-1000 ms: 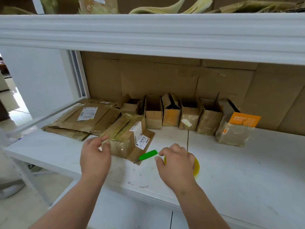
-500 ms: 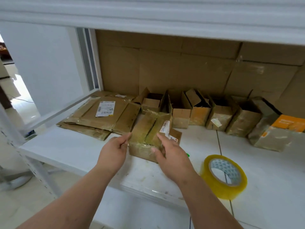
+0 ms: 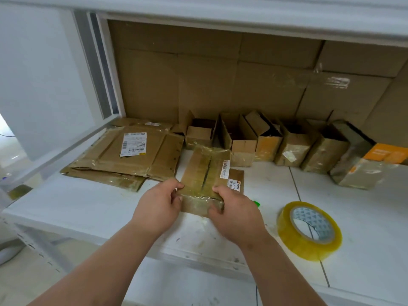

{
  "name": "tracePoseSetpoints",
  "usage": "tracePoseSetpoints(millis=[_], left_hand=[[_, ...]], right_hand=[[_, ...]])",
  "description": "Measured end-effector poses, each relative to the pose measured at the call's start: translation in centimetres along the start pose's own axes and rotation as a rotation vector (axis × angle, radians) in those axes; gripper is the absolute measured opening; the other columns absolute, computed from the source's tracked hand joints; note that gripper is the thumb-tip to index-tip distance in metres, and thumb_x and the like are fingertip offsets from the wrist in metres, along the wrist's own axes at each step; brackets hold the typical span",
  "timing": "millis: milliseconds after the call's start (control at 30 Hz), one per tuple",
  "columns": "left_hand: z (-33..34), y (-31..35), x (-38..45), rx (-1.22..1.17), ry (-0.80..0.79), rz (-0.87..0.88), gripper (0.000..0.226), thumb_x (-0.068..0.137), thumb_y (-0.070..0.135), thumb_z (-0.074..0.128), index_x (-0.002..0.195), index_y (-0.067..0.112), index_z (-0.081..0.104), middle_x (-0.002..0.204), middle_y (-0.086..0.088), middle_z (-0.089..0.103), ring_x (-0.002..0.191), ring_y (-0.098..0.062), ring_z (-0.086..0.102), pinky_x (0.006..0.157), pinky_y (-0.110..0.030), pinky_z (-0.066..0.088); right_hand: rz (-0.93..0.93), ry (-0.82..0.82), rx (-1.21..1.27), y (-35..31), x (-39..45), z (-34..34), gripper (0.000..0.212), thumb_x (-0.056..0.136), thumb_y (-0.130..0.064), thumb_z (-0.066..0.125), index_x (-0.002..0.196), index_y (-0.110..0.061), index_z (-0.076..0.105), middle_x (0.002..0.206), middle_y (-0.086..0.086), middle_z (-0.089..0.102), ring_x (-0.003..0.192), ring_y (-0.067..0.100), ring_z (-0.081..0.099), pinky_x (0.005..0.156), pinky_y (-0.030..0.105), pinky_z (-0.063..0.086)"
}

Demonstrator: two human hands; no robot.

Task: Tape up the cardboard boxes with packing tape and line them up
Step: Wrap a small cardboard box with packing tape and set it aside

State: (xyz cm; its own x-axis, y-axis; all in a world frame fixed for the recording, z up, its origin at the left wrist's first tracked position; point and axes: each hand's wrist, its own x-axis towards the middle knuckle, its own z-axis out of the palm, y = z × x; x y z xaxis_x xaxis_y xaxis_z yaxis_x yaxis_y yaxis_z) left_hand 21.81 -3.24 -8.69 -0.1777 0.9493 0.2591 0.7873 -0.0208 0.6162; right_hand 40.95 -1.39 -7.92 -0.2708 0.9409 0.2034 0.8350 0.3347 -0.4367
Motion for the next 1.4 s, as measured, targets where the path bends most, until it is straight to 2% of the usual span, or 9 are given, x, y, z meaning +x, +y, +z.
tracePoseSetpoints(millis=[167, 367, 600, 733, 867, 933, 1133, 1300, 1400], left_hand=[[-0.4, 0.5, 0.5, 0.058, -0.035, -0.011, 0.031, 0.09, 0.014, 0.059, 0.12, 0.022, 0.064, 0.077, 0.014, 0.056, 0.078, -0.013, 0.053, 0.07, -0.023, 0.039], [-1.4, -0.5, 1.0, -0.066, -0.174, -0.045, 0.028, 0.095, 0.015, 0.059, 0.12, 0.028, 0.065, 0.086, 0.009, 0.068, 0.077, -0.001, 0.059, 0.058, -0.003, 0.038], [-0.5, -1.0, 1.2, -0.018, -0.057, 0.097, 0.014, 0.087, 0.019, 0.073, 0.1, 0.017, 0.068, 0.096, 0.008, 0.049, 0.076, -0.007, 0.05, 0.068, -0.021, 0.037], [-0.3, -1.0, 1.2, -0.012, -0.078, 0.14, 0.021, 0.084, 0.021, 0.075, 0.101, 0.016, 0.063, 0.106, 0.008, 0.049, 0.075, 0.0, 0.051, 0.063, -0.007, 0.033], [-0.1, -0.5, 1.3, 0.016, -0.095, 0.119, 0.033, 0.08, 0.034, 0.078, 0.098, 0.023, 0.053, 0.107, 0.008, 0.046, 0.075, -0.01, 0.056, 0.061, -0.016, 0.039], [0.1, -0.4, 1.5, 0.023, -0.075, 0.119, 0.032, 0.08, 0.034, 0.079, 0.092, 0.024, 0.051, 0.101, 0.006, 0.049, 0.075, -0.012, 0.054, 0.062, -0.022, 0.041], [0.0, -0.8, 1.4, -0.01, -0.103, 0.067, 0.033, 0.081, 0.035, 0.079, 0.089, 0.027, 0.047, 0.072, 0.008, 0.054, 0.067, -0.003, 0.05, 0.054, -0.013, 0.031], [0.2, -0.4, 1.5, -0.045, -0.159, -0.015, 0.034, 0.083, 0.033, 0.077, 0.097, 0.025, 0.047, 0.072, 0.005, 0.056, 0.067, -0.005, 0.053, 0.056, -0.018, 0.036], [-0.4, -0.5, 1.6, -0.304, -0.222, -0.167, 0.041, 0.083, 0.04, 0.075, 0.112, 0.027, 0.05, 0.078, -0.001, 0.064, 0.072, -0.012, 0.061, 0.064, -0.026, 0.042]], right_hand=[[0.081, 0.078, -0.132, -1.0, 0.2, 1.1, 0.043, 0.088, -0.066, 0.049, 0.112, -0.031, 0.052, 0.095, -0.006, 0.066, 0.083, 0.019, 0.065, 0.07, 0.031, 0.054], [0.067, 0.09, -0.105, -0.9, -0.1, 1.3, 0.043, 0.09, -0.064, 0.051, 0.117, -0.03, 0.054, 0.1, -0.006, 0.067, 0.086, 0.018, 0.065, 0.071, 0.031, 0.052], [0.096, 0.081, -0.103, -1.4, -0.3, 1.1, 0.041, 0.092, -0.06, 0.051, 0.121, -0.031, 0.05, 0.107, -0.008, 0.065, 0.09, 0.016, 0.064, 0.075, 0.03, 0.052], [0.114, 0.074, -0.098, -1.8, -0.3, 0.9, 0.043, 0.087, -0.066, 0.05, 0.113, -0.032, 0.049, 0.097, -0.009, 0.063, 0.082, 0.015, 0.06, 0.075, 0.03, 0.051], [0.127, 0.116, -0.177, -2.1, 0.1, 1.3, 0.055, 0.079, -0.08, 0.046, 0.101, -0.029, 0.045, 0.088, -0.008, 0.063, 0.079, 0.019, 0.062, 0.076, 0.033, 0.049], [0.118, 0.124, -0.2, -2.1, 0.3, 1.6, 0.057, 0.081, -0.08, 0.042, 0.103, -0.027, 0.045, 0.088, -0.006, 0.063, 0.078, 0.02, 0.062, 0.074, 0.033, 0.048], [0.09, 0.06, -0.044, -0.8, 0.1, 1.0, 0.042, 0.09, -0.06, 0.056, 0.12, -0.03, 0.053, 0.108, -0.008, 0.066, 0.093, 0.016, 0.064, 0.079, 0.031, 0.05], [0.076, 0.066, -0.022, -0.9, 0.3, 0.8, 0.036, 0.092, -0.052, 0.059, 0.118, -0.027, 0.055, 0.106, -0.007, 0.066, 0.092, 0.014, 0.062, 0.078, 0.03, 0.048], [0.102, 0.004, 0.076, -0.3, 0.1, 0.6, 0.042, 0.092, -0.05, 0.06, 0.128, -0.032, 0.049, 0.108, -0.012, 0.064, 0.093, 0.008, 0.06, 0.082, 0.028, 0.05]])
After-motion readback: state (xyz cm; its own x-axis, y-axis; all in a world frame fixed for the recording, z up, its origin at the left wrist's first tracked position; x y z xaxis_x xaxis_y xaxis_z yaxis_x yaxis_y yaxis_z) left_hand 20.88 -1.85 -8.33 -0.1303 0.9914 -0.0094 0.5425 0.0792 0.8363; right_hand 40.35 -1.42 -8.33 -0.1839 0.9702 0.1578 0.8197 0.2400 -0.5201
